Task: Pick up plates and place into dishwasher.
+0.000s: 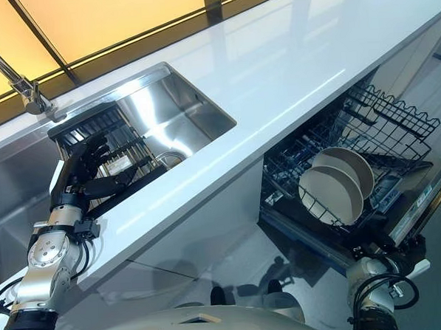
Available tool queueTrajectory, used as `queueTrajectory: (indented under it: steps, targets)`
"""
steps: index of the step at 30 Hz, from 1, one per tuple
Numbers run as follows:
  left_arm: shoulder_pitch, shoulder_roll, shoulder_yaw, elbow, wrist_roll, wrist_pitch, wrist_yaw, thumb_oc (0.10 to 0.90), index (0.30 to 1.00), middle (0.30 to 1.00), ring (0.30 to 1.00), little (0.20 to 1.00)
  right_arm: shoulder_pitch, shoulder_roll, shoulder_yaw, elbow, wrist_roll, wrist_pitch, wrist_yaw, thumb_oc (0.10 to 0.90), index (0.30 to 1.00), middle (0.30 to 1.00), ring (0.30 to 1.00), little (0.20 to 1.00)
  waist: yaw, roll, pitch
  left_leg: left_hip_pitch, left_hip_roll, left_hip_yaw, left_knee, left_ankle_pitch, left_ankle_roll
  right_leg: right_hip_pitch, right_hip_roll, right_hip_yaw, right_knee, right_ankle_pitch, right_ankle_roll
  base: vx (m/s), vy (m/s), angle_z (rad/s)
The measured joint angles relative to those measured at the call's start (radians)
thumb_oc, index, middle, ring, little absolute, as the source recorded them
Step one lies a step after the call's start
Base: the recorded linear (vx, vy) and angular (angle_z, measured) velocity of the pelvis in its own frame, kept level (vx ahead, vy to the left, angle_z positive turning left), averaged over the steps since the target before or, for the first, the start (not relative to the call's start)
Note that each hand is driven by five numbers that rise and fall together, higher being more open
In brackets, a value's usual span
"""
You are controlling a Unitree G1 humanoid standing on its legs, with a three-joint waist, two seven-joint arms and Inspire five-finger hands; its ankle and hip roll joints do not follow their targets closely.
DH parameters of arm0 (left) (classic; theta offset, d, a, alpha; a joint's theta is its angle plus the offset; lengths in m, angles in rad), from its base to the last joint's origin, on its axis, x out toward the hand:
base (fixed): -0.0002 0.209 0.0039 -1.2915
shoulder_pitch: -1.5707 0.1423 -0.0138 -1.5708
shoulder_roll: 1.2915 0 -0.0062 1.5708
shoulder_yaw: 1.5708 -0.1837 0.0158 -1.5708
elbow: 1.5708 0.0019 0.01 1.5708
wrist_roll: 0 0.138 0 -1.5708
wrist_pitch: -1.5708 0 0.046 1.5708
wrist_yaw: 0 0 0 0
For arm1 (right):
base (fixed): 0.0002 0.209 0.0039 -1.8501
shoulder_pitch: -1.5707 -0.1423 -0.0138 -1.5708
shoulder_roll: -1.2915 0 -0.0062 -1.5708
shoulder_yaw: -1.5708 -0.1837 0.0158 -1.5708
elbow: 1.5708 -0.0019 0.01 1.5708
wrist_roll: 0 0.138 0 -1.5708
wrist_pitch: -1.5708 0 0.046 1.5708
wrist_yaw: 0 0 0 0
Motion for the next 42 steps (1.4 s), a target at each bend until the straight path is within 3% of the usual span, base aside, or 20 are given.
queueTrajectory:
  steps: [8, 18, 24, 34, 42]
  targets:
    - [0.0, 0.0, 0.0, -0.001, 0.0, 0.0, 0.001, 0.8, 0.9, 0.9, 0.9, 0.9, 0.002, 0.001, 0.038, -0.004, -0.107, 0.0, 0.001, 0.8, 0.9, 0.9, 0.9, 0.9, 0.0, 0.0, 0.0, -0.002, -0.001, -0.007, 0.0, 0.0, 0.0, 0.0, 0.0, -0.002, 0.0, 0.0, 0.0, 0.0, 0.0, 0.0]
    - [0.0, 0.0, 0.003, -0.002, 0.001, 0.0, 0.001, 0.8, 0.9, 0.9, 0.9, 0.9, 0.036, -0.002, 0.097, -0.028, -0.334, 0.032, 0.048, 0.8, 0.9, 0.9, 0.9, 0.9, 0.0, 0.002, 0.004, -0.004, 0.0, -0.007, 0.0, -0.001, 0.0, -0.003, -0.001, -0.003, 0.0, 0.0, 0.0, 0.0, 0.0, 0.0]
    - [-0.001, 0.002, 0.008, -0.006, 0.001, 0.0, 0.001, 0.8, 0.9, 0.9, 0.9, 0.9, 0.054, -0.032, 0.099, -0.02, -0.332, 0.068, 0.148, 0.8, 0.9, 0.9, 0.9, 0.9, 0.0, 0.003, 0.014, -0.006, 0.001, -0.008, 0.0, -0.001, -0.001, -0.003, 0.0, -0.003, 0.0, -0.001, 0.0, 0.0, 0.0, 0.0]
    - [-0.022, 0.003, 0.008, -0.042, 0.001, 0.0, -0.001, 0.8, 0.9, 0.9, 0.9, 0.9, 0.059, -0.055, 0.162, 0.035, -0.172, 0.167, 0.32, 0.8, 0.9, 0.9, 0.9, 0.9, 0.018, -0.022, 0.027, -0.003, 0.001, -0.032, 0.0, 0.003, -0.003, 0.011, 0.0, -0.029, 0.0, -0.001, 0.0, 0.01, -0.012, 0.06]
    - [-0.033, 0.006, 0.008, -0.041, 0.014, 0.005, -0.002, 0.8, 0.9, 0.9, 0.9, 0.9, 0.057, -0.059, 0.123, 0.067, 0.233, 0.186, 0.499, 0.8, 0.9, 0.9, 0.9, 0.9, 0.022, -0.035, 0.027, -0.001, 0.001, -0.038, 0.0, 0.005, -0.005, 0.018, 0.001, -0.033, 0.0, -0.001, 0.0, 0.0, -0.002, 0.01]
